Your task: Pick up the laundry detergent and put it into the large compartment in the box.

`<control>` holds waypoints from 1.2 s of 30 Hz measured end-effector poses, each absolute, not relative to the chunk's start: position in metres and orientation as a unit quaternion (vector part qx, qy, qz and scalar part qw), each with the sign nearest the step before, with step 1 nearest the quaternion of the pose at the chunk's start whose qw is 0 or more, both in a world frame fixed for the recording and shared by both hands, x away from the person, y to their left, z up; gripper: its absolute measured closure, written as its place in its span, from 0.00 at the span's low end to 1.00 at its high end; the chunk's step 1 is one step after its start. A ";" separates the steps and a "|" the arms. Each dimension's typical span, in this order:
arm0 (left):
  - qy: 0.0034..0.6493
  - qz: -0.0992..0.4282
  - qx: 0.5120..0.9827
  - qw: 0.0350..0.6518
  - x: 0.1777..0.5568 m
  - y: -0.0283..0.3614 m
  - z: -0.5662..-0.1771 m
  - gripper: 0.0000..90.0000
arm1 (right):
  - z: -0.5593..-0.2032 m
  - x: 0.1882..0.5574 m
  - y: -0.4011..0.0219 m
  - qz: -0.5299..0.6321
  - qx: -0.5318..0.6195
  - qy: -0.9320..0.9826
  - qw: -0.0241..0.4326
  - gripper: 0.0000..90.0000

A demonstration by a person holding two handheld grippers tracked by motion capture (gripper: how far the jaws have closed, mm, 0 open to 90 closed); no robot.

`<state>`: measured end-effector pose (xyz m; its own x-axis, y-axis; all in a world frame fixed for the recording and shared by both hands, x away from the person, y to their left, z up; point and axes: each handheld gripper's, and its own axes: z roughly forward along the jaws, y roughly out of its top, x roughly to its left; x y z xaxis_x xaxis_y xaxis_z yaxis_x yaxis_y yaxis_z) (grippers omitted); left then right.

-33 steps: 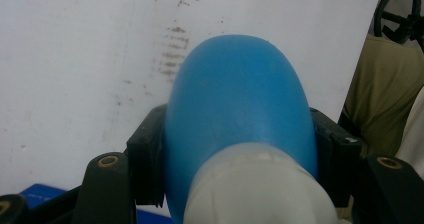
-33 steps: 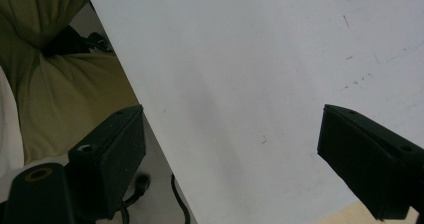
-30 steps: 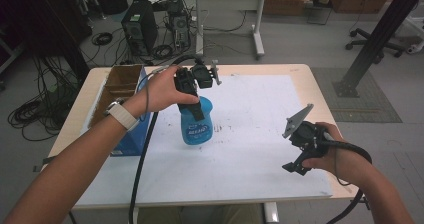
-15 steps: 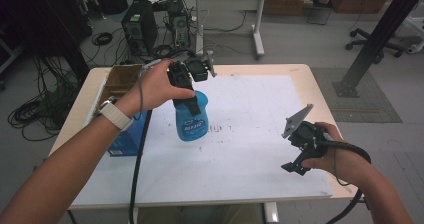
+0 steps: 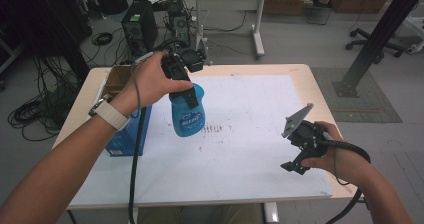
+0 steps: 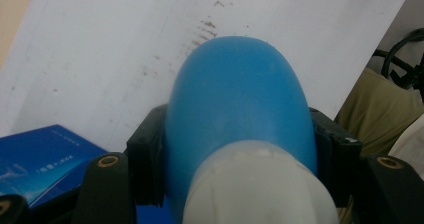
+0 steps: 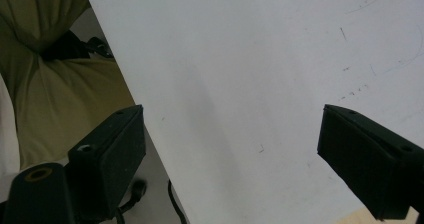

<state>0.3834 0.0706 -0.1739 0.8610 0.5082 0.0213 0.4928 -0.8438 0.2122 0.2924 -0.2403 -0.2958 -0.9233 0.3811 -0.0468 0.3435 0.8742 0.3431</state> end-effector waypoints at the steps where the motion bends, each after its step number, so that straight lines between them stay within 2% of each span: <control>1: 0.261 0.038 0.959 0.100 0.383 0.071 -0.174 0.42 | -0.296 0.292 -0.240 0.167 0.187 0.966 0.057 0.14; 11: 0.283 0.041 0.953 0.094 0.381 0.074 -0.159 0.42 | -0.293 0.295 -0.237 0.167 0.181 0.968 0.058 0.14; 27: 0.375 0.057 0.921 0.089 0.382 0.094 -0.128 0.42 | -0.292 0.297 -0.236 0.168 0.175 0.968 0.058 0.14; 36: 0.404 0.055 0.909 0.090 0.383 0.102 -0.120 0.42 | -0.293 0.300 -0.231 0.168 0.166 0.970 0.056 0.14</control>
